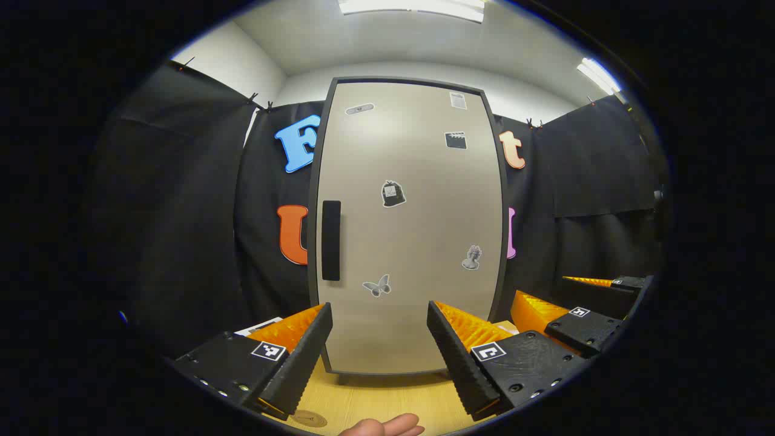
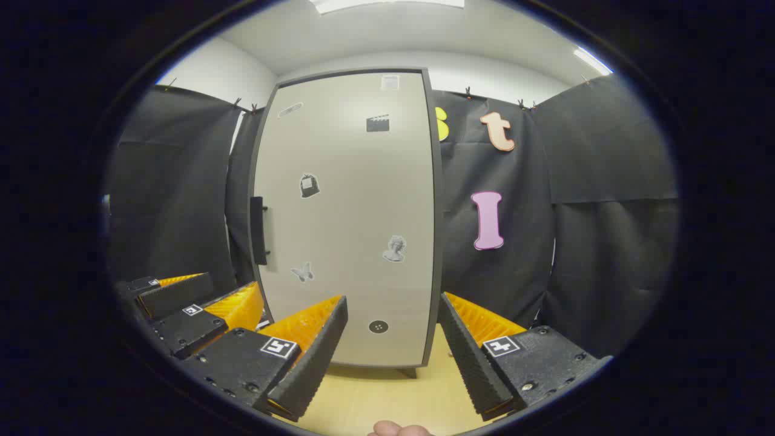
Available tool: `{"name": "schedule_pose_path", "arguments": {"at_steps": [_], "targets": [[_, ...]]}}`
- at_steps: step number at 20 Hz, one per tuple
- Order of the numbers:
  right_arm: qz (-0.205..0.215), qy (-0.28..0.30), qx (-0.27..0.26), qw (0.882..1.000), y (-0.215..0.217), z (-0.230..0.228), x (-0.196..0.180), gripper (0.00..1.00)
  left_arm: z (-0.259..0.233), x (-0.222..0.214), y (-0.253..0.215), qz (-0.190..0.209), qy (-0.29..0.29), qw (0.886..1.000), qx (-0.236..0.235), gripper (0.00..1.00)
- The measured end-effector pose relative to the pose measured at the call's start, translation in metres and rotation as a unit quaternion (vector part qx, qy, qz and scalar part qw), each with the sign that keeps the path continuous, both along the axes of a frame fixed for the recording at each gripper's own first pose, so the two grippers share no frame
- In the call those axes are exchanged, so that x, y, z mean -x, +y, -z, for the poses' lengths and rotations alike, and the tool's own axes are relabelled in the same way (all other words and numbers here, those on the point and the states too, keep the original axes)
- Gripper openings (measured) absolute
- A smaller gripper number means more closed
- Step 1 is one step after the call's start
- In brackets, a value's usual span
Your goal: Open the cabinet door with the right hand, grasp the bottle in the cabinet with the left hand and place it on the coaster, then close the cabinet door with the right hand.
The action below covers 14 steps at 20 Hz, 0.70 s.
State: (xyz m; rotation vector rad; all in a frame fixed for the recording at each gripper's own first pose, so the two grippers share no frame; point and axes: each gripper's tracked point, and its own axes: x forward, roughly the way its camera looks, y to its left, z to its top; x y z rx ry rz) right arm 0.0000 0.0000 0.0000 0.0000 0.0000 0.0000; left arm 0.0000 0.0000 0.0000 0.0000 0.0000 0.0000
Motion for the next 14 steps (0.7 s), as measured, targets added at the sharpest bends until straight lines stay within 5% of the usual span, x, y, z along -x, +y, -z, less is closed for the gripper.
{"name": "schedule_pose_path", "arguments": {"at_steps": [14], "targets": [[-0.004, 0.01, 0.006, 1.0, 0.001, 0.008, -0.002, 0.97, 0.006, 0.002, 0.003, -0.007, 0.01, 1.0, -0.013, 0.95]]}}
